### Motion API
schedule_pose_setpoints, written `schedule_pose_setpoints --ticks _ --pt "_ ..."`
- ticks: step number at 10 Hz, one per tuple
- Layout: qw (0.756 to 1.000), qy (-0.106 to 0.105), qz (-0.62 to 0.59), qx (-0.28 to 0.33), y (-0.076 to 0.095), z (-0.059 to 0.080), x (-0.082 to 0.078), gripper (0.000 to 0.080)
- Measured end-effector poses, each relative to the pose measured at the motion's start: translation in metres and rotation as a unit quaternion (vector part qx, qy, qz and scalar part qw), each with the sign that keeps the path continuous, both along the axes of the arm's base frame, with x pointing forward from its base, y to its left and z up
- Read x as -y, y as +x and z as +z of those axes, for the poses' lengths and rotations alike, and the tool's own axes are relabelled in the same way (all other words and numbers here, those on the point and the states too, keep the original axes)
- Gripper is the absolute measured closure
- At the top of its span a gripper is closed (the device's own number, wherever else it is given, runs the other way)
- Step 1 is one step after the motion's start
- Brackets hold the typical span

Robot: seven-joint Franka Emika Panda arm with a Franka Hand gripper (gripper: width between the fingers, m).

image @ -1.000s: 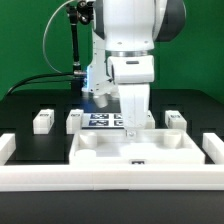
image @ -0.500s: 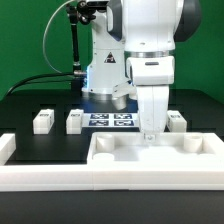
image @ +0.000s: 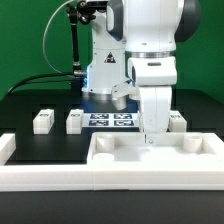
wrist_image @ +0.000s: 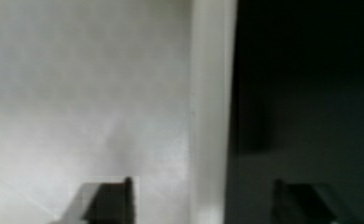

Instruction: Assemble desk

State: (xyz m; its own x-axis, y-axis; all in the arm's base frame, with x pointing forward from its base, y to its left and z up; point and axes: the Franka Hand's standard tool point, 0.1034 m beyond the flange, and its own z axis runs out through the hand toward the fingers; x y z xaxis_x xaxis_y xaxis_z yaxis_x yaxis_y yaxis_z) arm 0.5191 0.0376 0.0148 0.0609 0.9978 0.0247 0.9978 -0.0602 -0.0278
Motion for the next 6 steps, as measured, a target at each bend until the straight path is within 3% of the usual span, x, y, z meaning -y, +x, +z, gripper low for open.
schedule_pose_setpoints --ticks 1,2,3,6 --pt "1.0 0.0 0.0 0.0 0.0 0.0 0.0001 0.033" --pt "1.0 0.0 0.0 0.0 0.0 0.0 0.0001 0.0193" --pt "1.0 0.0 0.0 0.0 0.0 0.0 0.0002 0.0163" --pt "1.0 0.0 0.0 0.0 0.0 -0.0001 0.0003 0.0152"
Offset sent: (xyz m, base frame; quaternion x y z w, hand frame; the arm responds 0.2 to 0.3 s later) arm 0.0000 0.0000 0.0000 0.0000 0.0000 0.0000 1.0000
